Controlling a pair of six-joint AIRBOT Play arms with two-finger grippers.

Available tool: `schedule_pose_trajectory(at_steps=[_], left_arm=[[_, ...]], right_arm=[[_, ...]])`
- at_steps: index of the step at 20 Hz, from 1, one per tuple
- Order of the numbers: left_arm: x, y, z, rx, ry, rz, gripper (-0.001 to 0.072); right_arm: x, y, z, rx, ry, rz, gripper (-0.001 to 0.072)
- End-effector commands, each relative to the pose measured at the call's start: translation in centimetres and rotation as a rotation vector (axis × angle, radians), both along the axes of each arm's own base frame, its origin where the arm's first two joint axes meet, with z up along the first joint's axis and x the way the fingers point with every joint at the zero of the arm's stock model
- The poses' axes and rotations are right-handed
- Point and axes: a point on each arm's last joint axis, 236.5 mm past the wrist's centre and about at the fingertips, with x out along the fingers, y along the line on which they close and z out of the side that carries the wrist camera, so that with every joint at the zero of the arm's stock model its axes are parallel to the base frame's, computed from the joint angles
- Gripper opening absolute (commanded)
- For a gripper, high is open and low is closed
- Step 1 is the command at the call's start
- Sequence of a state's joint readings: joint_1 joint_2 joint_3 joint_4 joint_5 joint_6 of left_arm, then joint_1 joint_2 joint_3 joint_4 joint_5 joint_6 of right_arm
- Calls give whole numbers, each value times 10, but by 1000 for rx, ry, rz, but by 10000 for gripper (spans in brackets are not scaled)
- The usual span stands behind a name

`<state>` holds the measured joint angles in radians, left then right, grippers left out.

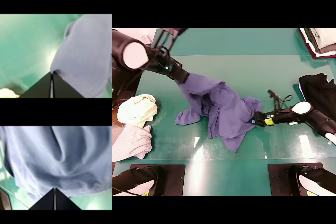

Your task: Fold the shirts.

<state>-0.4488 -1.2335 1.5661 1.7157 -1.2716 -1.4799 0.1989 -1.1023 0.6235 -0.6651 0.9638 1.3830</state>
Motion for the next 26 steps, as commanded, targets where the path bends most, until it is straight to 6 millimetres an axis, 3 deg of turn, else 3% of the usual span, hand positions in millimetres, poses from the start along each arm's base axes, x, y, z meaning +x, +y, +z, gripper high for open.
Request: schedule_pose_trajectory(at_steps=[1,2,6,10,14,15,17,20,23,26], left_arm=[[-2,11,-4,-108,67,56,26],[-3,8,-4,-125,74,49,26],[-4,6,-4,-133,78,44,27],[-8,7,-7,-116,96,33,27],[-9,8,-8,-113,101,33,26],[-9,8,-8,-110,101,30,26],[-7,15,-7,-76,87,28,26],[-1,22,16,-63,18,34,26],[4,31,68,-117,-91,59,26],[-10,46,145,-176,-263,76,26]], right_arm=[[-5,-23,6,-38,6,-10,315],[-9,-28,-1,-58,49,-19,444],[-13,-17,-31,-69,158,-36,426],[-2,-11,-57,-106,172,-87,419],[11,-15,-52,-120,100,-110,39],[15,-18,-43,-115,69,-111,17],[25,-28,-18,-106,-1,-130,15],[45,-56,44,-109,-136,-139,14],[66,-85,125,-130,-323,-173,13],[75,-107,222,-139,-555,-215,11]])
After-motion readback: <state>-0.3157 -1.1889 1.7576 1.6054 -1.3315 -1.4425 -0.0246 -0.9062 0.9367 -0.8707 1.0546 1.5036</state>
